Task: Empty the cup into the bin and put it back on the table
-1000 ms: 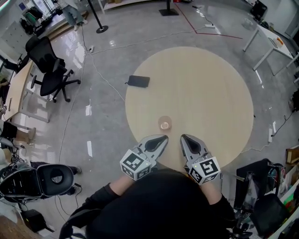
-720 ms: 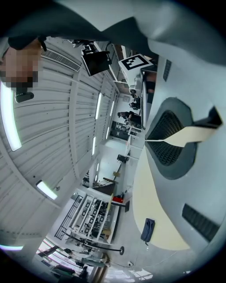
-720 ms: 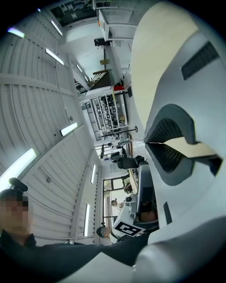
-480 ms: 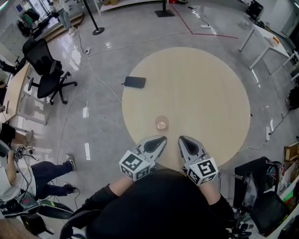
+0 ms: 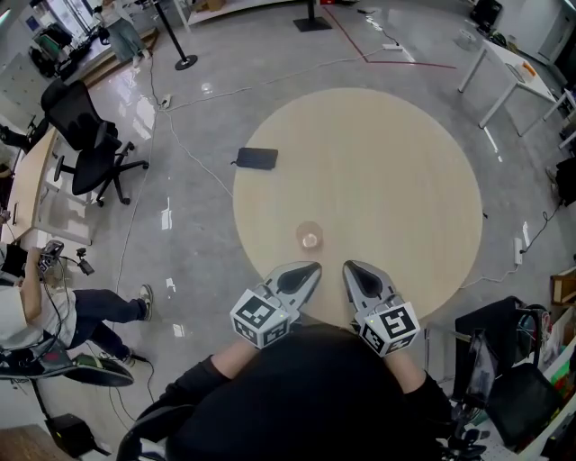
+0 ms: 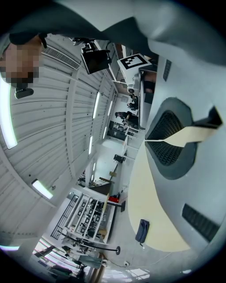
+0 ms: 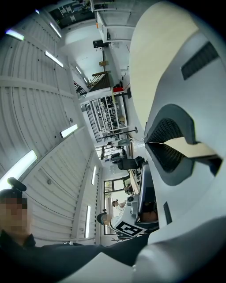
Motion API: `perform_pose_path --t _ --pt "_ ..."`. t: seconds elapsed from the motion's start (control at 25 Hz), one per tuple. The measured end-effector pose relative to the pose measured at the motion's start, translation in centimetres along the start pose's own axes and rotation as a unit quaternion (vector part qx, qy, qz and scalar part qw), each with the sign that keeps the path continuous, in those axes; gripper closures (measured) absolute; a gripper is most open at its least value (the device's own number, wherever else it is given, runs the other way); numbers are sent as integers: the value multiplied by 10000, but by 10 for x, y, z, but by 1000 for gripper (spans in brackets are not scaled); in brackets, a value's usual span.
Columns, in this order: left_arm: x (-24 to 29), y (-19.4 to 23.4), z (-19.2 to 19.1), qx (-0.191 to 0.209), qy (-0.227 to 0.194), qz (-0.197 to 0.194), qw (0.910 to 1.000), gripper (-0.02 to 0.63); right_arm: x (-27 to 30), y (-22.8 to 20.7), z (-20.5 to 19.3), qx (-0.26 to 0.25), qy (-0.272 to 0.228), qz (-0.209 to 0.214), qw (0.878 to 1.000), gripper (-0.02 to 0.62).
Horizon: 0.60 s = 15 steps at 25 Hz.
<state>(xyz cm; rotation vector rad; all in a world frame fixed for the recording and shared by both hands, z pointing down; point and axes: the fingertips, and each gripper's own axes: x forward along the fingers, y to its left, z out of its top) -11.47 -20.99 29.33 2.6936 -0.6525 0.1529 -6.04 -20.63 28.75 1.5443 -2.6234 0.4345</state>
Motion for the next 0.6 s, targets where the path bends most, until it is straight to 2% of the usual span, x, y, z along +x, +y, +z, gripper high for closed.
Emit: perform_pose_path --t 0.6 --pt "5 -3 -7 -32 108 -31 9999 580 -2 -1 -7 58 60 4 10000 580"
